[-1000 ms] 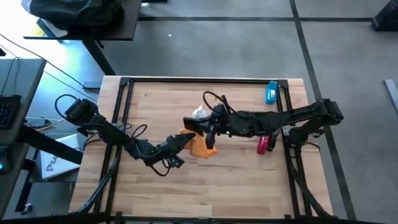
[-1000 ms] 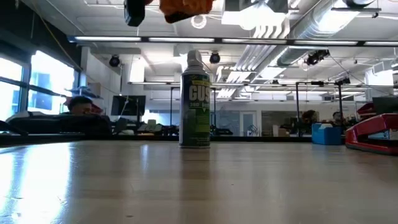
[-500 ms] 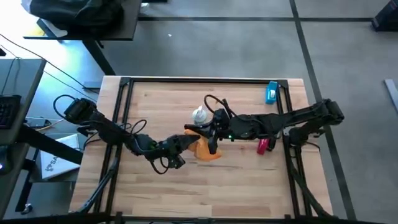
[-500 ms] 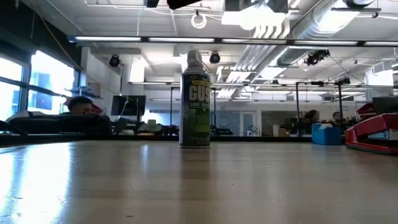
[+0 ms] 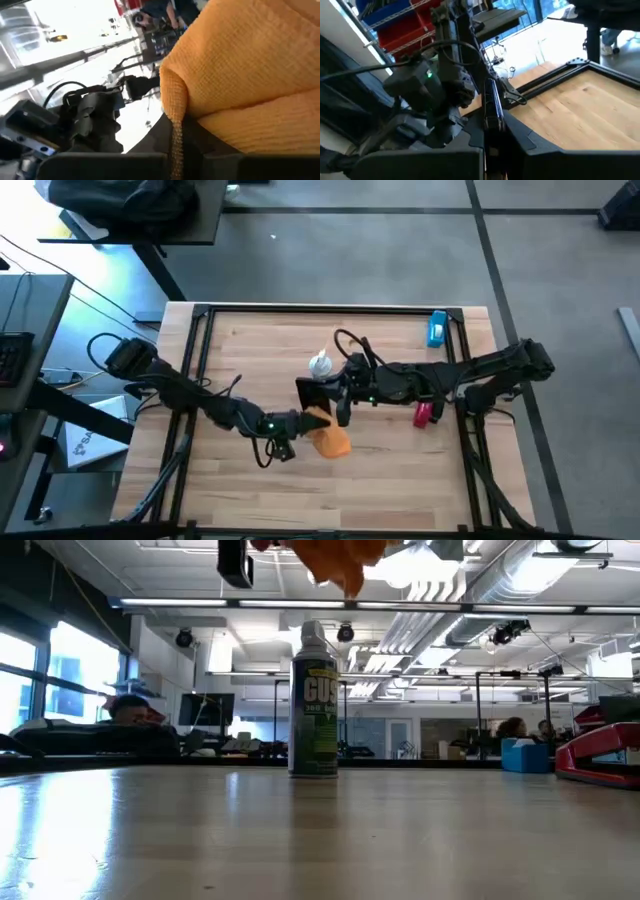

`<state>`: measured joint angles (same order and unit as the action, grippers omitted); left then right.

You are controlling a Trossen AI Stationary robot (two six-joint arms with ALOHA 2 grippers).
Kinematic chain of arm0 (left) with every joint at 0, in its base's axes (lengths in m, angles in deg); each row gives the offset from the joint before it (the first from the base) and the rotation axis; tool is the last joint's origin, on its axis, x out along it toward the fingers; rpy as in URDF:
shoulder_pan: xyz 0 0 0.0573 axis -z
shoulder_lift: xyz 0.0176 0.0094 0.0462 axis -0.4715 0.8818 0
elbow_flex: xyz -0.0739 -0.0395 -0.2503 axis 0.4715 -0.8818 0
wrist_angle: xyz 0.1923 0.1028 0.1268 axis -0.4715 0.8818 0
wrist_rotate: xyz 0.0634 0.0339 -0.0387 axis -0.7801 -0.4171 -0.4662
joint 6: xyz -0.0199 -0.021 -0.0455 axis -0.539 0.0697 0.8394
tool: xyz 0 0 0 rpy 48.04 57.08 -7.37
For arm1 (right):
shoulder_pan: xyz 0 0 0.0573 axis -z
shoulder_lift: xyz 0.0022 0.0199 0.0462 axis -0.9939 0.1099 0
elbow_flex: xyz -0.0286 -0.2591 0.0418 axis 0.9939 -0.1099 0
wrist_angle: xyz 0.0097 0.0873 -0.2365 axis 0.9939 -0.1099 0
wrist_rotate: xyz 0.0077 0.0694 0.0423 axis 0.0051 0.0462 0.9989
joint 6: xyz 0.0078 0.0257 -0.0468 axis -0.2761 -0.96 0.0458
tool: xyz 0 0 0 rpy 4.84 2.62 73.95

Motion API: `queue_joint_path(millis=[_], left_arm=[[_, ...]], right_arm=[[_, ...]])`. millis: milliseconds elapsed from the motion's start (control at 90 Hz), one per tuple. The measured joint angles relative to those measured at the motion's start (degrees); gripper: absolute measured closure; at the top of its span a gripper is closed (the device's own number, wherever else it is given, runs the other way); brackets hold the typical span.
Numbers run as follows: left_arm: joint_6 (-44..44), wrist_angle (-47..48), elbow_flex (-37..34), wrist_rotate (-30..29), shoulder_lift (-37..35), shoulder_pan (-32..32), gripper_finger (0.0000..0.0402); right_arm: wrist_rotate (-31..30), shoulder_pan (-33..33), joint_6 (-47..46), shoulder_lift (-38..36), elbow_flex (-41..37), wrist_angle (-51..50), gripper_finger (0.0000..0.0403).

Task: Apply microfiber cloth
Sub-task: Wipe the black cellphone using the green microfiber cloth

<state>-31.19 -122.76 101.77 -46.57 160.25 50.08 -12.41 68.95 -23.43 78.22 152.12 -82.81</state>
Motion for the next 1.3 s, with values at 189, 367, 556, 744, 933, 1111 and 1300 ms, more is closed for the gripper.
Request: queue_joint_path(millis=[189,367,556,744,933,1111,1300], left_arm=[[-6.4,-9.4,-0.1,-3.3,0.1,-2.6,0.0401],[-11.6,-18.7,-0.1,-2.9,0.1,-3.8,0.0401],[-19.0,-22.1,-0.1,-0.3,0.0,-3.8,0.0401],[-21.7,-22.6,-0.1,2.9,0.0,-3.9,0.0401],[-5.9,-17.5,0.0,3.4,-0.3,-3.9,0.0401],[2.0,-7.3,0.2,5.4,1.2,-3.9,0.0401],[3.0,-7.2,0.2,5.4,5.0,-3.9,0.0401]], right_arm=[[-1.4,0.0,0.3,-0.2,0.2,0.1,0.0396],[-1.8,0.1,0.0,-0.2,0.2,-0.5,0.0396],[-0.9,-0.1,-0.4,-0.1,0.3,-1.0,0.0396],[-1.4,-0.2,-0.9,-0.2,0.3,-1.5,0.0396],[-1.2,-0.3,-0.7,0.0,0.0,-2.0,0.0396],[-2.4,-0.2,1.0,0.3,-0.1,-1.6,0.0396],[-3.7,0.3,1.4,0.3,-0.1,-0.8,0.0396]])
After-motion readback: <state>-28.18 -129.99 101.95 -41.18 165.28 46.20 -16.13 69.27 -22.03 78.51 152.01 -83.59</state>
